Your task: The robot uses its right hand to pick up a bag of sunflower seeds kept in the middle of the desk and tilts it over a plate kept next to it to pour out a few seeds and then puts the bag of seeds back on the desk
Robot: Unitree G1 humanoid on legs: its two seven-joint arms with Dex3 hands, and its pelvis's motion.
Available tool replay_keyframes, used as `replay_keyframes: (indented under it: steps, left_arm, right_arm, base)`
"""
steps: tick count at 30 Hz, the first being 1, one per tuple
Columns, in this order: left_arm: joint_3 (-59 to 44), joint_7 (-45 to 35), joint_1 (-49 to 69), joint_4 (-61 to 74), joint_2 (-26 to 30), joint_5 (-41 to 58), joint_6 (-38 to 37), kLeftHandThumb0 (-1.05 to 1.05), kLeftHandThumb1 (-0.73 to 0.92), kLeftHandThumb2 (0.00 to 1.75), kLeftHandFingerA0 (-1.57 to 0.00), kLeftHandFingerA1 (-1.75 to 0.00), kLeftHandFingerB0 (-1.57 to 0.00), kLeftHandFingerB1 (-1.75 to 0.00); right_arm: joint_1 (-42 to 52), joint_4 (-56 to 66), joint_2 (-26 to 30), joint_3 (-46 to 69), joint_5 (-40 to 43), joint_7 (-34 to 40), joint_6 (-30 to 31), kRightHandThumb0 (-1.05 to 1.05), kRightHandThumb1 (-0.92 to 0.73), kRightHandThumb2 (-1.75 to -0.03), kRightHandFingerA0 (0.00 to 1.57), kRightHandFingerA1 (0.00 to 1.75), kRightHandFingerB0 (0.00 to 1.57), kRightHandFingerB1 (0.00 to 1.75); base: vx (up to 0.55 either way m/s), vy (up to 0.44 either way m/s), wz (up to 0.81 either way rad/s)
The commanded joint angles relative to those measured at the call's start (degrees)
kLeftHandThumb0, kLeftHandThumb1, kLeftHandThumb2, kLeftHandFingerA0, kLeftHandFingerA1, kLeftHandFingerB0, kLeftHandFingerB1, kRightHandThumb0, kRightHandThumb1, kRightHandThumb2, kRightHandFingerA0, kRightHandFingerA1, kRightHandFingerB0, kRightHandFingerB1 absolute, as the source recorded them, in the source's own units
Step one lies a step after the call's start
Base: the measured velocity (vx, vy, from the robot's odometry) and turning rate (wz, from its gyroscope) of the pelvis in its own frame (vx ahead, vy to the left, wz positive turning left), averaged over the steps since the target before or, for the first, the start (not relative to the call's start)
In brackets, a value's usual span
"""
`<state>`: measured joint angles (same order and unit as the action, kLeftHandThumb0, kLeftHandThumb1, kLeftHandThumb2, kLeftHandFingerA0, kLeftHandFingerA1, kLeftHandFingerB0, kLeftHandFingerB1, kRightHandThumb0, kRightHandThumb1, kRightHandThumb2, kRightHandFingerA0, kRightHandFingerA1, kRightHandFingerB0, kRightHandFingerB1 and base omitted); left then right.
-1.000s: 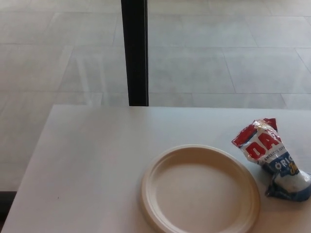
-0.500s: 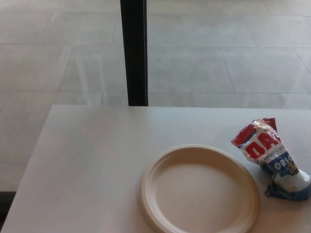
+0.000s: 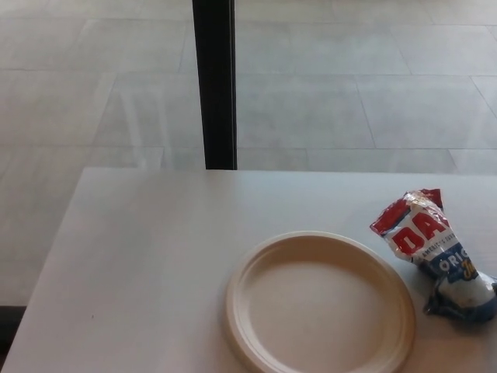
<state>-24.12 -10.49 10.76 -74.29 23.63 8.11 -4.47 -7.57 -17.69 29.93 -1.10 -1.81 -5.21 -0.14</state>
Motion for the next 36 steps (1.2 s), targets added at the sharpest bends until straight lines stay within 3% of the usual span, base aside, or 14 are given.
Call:
replay_keyframes:
  steps: [1, 7, 8, 11, 12, 16, 17, 29, 30, 35, 36]
  left_arm:
    - [0.82, 0.42, -0.19, 0.07, 0.67, -0.48, -1.67, -0.67, 0.69, 0.61, -0.48, -0.65, -0.4, -0.4]
    - [1.22, 0.17, -0.24, 0.25, 0.92, -0.35, -1.22, -0.68, 0.69, 0.61, -0.46, -0.63, -0.38, -0.39]
    - [0.34, -0.68, -0.22, 0.43, 0.85, 0.77, -0.78, -0.66, 0.68, 0.61, -0.43, -0.64, -0.37, -0.4]
    - [1.01, 0.12, -0.12, 0.48, 0.88, -0.1, -1.33, -0.67, 0.69, 0.61, -0.47, -0.65, -0.38, -0.39]
    - [1.09, 0.01, -0.1, 0.39, 0.93, -0.17, -1.39, -0.68, 0.69, 0.61, -0.45, -0.63, -0.37, -0.39]
    - [1.25, 0.96, -0.37, -0.43, 0.93, -0.12, -0.74, -0.66, 0.69, 0.61, -0.5, -0.61, -0.4, -0.37]
    - [0.87, 1.06, -0.51, -0.62, 0.86, 0.22, -0.36, -0.73, 0.56, 0.93, -0.49, -0.67, -0.35, -0.5]
    - [0.95, 0.84, -0.41, -0.26, 0.54, -0.01, -0.91, -0.75, 0.58, 0.95, -0.49, -0.69, -0.33, -0.51]
    - [0.67, 0.13, -0.38, -0.32, 0.57, 0.39, -0.72, -0.68, 0.68, 0.61, -0.47, -0.63, -0.38, -0.39]
    - [-0.17, -0.2, -0.19, -0.26, 0.41, 1.17, -0.61, -0.68, 0.67, 0.61, -0.47, -0.62, -0.38, -0.38]
    - [0.07, 0.1, -0.22, -0.31, 0.42, 0.79, -0.69, -0.7, 0.54, 0.93, -0.45, -0.66, -0.31, -0.51]
  right_arm:
    - [-1.11, -3.67, 3.58, -4.47, -11.12, 2.4, -6.28, -0.93, -0.57, -0.94, 0.0, 0.13, 0.1, 0.2]
    - [-1.38, -5.85, 3.85, -6.61, -13.84, 3.97, -8.39, -0.95, -0.59, -0.94, 0.0, 0.1, 0.11, 0.19]
    - [-1.58, -6.27, 3.94, -7.5, -14.83, 3.98, -7.88, -0.82, -0.67, -0.62, 0.0, 0.03, 0.03, 0.31]
    - [-2.12, -7.22, 3.97, -8.32, -15.93, 4.31, -8.74, -0.82, -0.66, -0.6, 0.0, 0.09, 0.05, 0.32]
    - [-2.97, -8.18, 4.27, -9.34, -17.51, 4.9, -9.05, -0.99, -0.6, -0.93, 0.0, 0.03, 0.06, 0.23]
    - [-4.56, -7.63, 4.42, -10.12, -18.67, 4.22, -7.9, -0.95, -0.59, -0.93, 0.0, 0.06, 0.11, 0.22]
    - [-5.03, -7.81, 4.29, -10.26, -19.13, 4.51, -7.59, -0.94, -0.58, -0.92, 0.0, 0.06, 0.11, 0.25]
    - [-5.84, -9.92, 3.44, -10.59, -22.14, 5.11, -8.51, -0.97, -0.59, -0.95, 0.0, 0.08, 0.09, 0.25]
    - [-5.63, -11.33, 3.02, -11.09, -22.75, 5.89, -9.14, -0.93, -0.57, -0.94, 0.0, 0.1, 0.11, 0.29]
    - [-5.09, -12.41, 2.43, -12.5, -24.49, 7.05, -9.68, -0.95, -0.57, -0.94, 0.0, 0.11, 0.05, 0.27]
    - [-5.26, -12.78, 2.25, -12.84, -24.83, 6.99, -9.45, -0.92, -0.55, -0.95, 0.0, 0.13, 0.1, 0.28]
  base:
    - [0.0, 0.0, 0.0]
    - [0.0, 0.0, 0.0]
    - [0.0, 0.0, 0.0]
    - [0.0, 0.0, 0.0]
    - [0.0, 0.0, 0.0]
    - [0.0, 0.0, 0.0]
    - [0.0, 0.0, 0.0]
    - [0.0, 0.0, 0.0]
    - [0.0, 0.0, 0.0]
    - [0.0, 0.0, 0.0]
    - [0.0, 0.0, 0.0]
